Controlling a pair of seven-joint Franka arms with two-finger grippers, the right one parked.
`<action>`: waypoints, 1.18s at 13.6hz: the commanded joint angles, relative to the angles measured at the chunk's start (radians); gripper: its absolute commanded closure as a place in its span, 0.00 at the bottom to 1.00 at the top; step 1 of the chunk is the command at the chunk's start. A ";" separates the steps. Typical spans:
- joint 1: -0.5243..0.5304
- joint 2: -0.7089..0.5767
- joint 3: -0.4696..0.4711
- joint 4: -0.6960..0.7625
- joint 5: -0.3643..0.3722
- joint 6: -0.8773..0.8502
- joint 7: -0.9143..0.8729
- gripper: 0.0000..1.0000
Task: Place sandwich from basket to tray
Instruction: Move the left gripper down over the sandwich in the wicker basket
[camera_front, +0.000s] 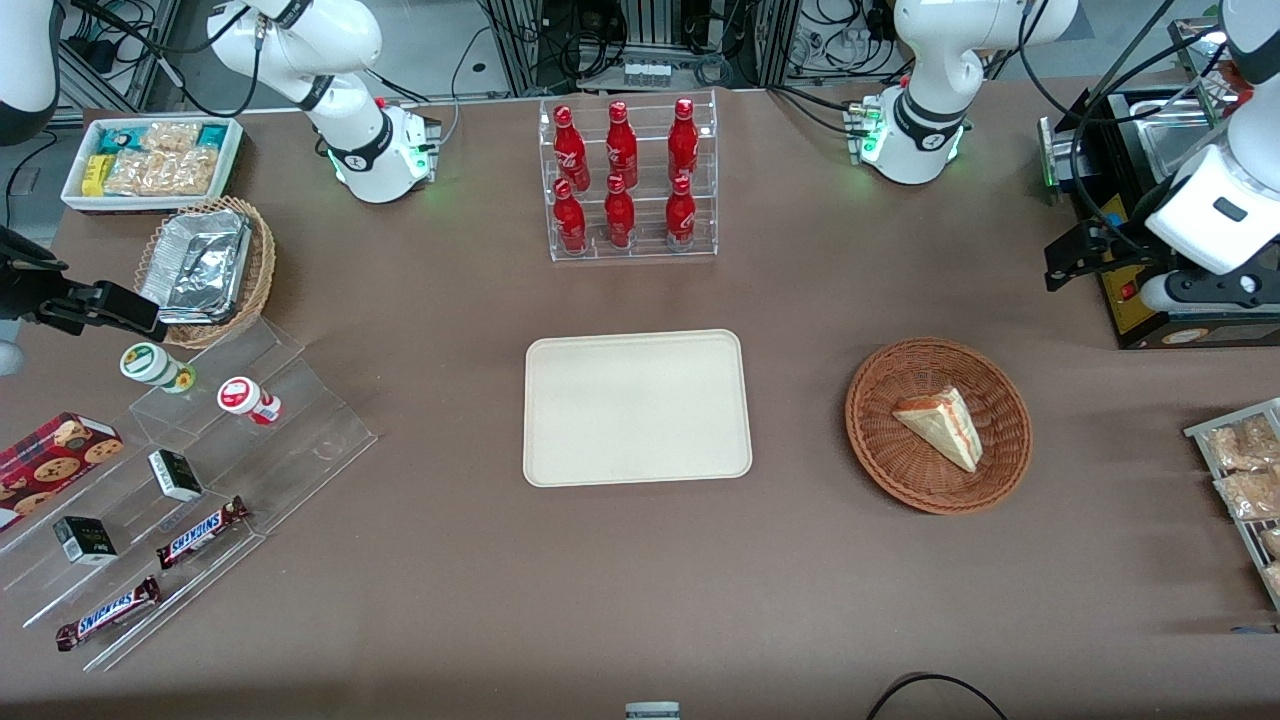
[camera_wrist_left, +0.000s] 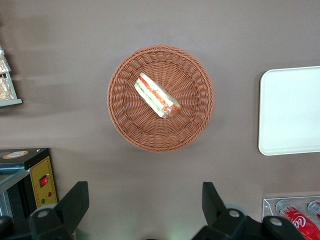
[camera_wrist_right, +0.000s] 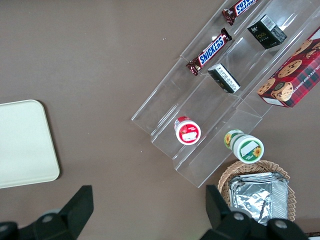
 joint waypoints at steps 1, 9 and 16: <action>-0.005 0.008 0.003 0.033 -0.005 -0.025 -0.011 0.00; -0.005 0.079 0.002 -0.124 0.055 0.166 -0.118 0.00; -0.006 0.051 0.002 -0.476 0.044 0.606 -0.508 0.00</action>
